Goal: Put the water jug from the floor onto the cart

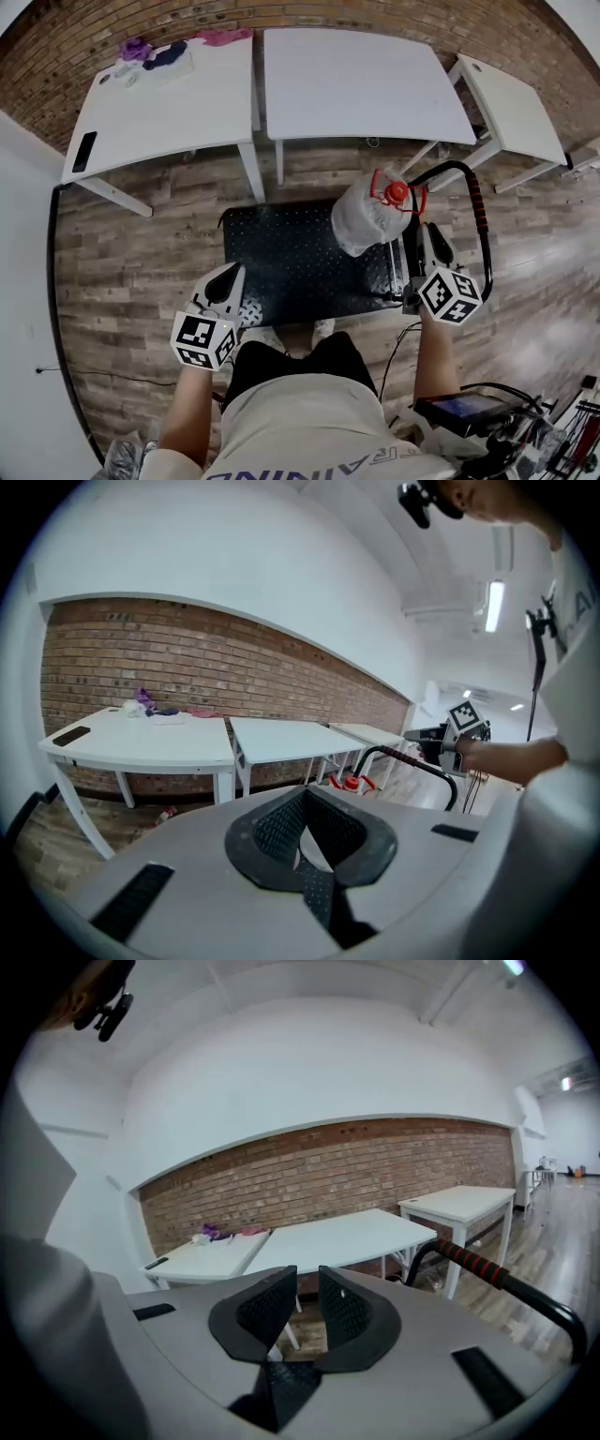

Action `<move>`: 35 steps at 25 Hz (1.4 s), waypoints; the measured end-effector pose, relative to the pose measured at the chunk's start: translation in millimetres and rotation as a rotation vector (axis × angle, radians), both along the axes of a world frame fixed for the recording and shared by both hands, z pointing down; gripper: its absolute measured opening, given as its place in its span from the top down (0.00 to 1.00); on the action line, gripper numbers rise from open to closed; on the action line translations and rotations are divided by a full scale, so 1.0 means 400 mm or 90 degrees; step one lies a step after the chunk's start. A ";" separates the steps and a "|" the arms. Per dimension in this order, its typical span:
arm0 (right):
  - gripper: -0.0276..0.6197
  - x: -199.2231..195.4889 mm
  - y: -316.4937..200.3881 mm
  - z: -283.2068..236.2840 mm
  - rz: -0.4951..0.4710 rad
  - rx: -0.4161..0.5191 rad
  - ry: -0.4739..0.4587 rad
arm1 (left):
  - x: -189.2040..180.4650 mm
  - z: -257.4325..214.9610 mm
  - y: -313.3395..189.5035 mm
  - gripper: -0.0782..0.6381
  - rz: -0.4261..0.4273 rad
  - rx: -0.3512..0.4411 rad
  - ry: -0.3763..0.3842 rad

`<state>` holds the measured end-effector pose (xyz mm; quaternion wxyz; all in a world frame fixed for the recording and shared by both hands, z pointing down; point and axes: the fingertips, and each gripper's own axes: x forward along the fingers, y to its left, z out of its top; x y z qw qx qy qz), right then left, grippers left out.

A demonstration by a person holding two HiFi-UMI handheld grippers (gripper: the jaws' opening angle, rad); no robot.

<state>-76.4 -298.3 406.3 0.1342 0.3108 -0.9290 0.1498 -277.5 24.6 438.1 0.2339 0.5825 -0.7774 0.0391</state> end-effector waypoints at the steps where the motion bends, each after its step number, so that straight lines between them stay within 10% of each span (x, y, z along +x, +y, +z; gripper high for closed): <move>1: 0.84 0.011 0.033 -0.009 0.010 0.012 0.008 | -0.005 -0.004 0.007 0.89 0.017 0.005 0.000; 15: 0.95 0.267 0.303 -0.027 0.123 0.061 0.032 | 0.067 -0.018 0.038 0.89 0.135 0.038 0.043; 35: 0.95 0.735 0.627 -0.114 0.215 0.105 0.012 | 0.477 -0.181 0.121 0.89 0.289 0.080 -0.023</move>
